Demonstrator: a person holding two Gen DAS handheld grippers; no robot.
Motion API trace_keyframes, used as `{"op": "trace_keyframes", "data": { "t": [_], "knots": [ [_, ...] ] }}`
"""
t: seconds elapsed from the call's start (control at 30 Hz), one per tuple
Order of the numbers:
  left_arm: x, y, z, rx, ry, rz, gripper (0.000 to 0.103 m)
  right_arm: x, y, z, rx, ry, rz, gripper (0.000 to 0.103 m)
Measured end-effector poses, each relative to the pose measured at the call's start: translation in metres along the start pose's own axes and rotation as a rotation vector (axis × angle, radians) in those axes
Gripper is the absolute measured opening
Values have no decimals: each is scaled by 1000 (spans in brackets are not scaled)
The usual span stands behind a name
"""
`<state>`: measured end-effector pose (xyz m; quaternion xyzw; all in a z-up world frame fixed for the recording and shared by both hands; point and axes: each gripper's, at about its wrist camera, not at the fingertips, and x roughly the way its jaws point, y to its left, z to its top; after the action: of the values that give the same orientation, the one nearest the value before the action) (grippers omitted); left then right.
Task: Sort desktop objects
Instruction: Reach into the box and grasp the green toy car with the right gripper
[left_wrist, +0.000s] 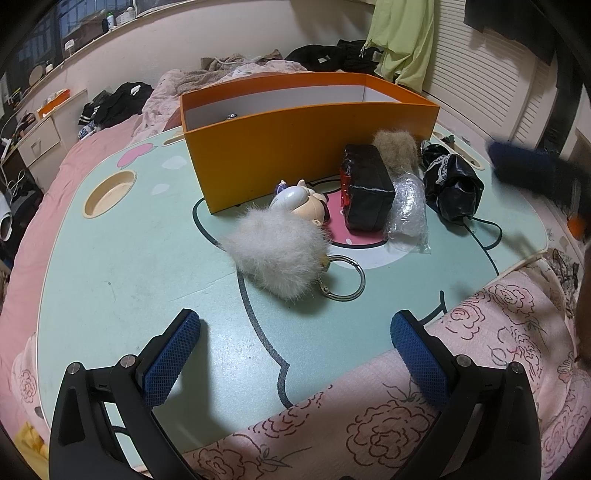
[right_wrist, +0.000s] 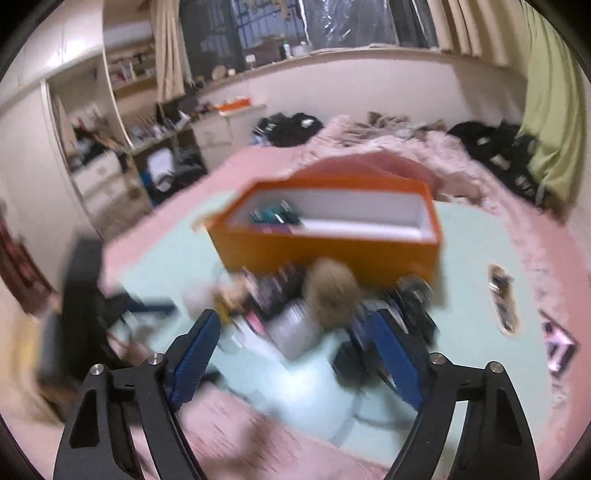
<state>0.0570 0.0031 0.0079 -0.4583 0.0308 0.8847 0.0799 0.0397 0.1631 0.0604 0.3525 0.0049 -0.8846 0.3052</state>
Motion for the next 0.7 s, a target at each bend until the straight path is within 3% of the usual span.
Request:
{"op": "trace_keyframes", "data": {
  "t": [0.17,0.27,0.4,0.53,0.7],
  "knots": [
    [0,0,-1,0,0,0,103,44,-15,72,181,100,181,60],
    [1,-1,-1,0,-2,0,103,89,-15,98,229,175,194,50],
    [-1,-1,-1,-1,-5,0,103,149,-29,108,379,291,229,49],
    [-1,-2,-2,-2,-7,1,103,191,-40,121,461,350,182,53],
    [-1,-4,-6,-3,-14,0,103,228,-36,126,448,436,72,60]
  ]
}}
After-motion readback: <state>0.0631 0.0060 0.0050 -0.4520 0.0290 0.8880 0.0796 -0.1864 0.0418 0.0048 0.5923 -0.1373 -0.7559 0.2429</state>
